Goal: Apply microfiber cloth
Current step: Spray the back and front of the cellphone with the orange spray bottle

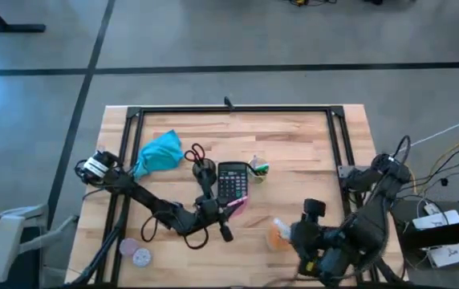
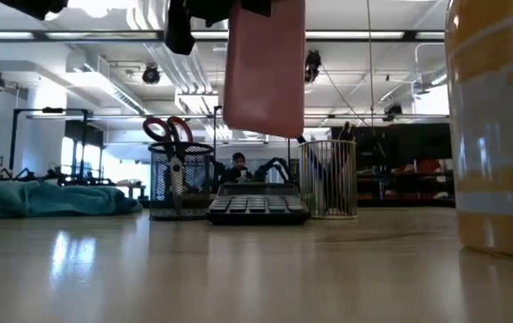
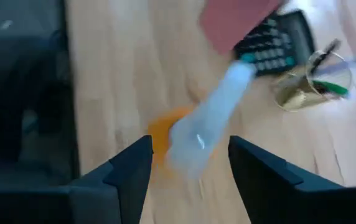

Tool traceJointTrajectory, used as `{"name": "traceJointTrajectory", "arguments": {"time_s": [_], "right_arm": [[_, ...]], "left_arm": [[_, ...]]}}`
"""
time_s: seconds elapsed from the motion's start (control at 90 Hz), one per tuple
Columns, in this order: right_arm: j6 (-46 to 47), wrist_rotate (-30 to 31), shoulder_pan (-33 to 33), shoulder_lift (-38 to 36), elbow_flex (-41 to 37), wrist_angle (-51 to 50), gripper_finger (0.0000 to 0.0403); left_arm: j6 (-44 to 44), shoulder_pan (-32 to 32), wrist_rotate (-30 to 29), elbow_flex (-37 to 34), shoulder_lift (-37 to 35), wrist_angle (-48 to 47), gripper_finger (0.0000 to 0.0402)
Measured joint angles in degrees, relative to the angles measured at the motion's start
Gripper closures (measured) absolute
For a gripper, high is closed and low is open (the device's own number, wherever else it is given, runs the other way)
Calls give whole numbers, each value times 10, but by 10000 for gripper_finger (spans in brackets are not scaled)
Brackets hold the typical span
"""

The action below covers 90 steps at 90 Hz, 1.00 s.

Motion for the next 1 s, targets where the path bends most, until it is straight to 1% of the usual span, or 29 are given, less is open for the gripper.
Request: {"name": "traceJointTrajectory", "arguments": {"time_s": [0.067, 0.156, 0.256, 0.333, 0.378, 0.433, 0.522, 0.578, 0.667, 0.811, 0.9, 1.0], "right_arm": [[-1, -11, 14, -14, -3, -8, 214], [23, 5, 35, -23, -17, -39, 228], [22, 27, 43, -29, -57, -31, 249], [20, 52, 48, -44, -101, -33, 268], [20, 55, 48, -51, -131, -33, 278], [20, 56, 48, -58, -168, -22, 291], [-3, 57, 48, -70, -228, 37, 310], [-23, 77, 48, -82, -266, 87, 323], [-61, 86, 49, -92, -323, 168, 345], [-68, 91, 53, -91, -404, 254, 376], [-65, 85, 56, -88, -448, 319, 386], [-76, 85, 57, -89, -483, 397, 389]], "left_arm": [[-5, 0, 0, 0, 4, 0, 389], [-38, 2, -1, 1, 18, 3, 389], [-52, 4, -2, 11, 42, 20, 389], [-20, 3, -5, 29, 60, 50, 389], [5, 3, -7, 41, 66, 57, 389], [28, 3, -23, 55, 72, 58, 389], [35, 3, -28, 72, 77, 55, 389], [34, 6, -25, 83, 77, 45, 389], [3, 14, 0, 98, 77, 7, 389], [-20, 23, 19, 119, 77, -52, 389], [-35, 27, 34, 132, 74, -84, 389], [-37, 31, 40, 146, 74, -102, 389]]}}
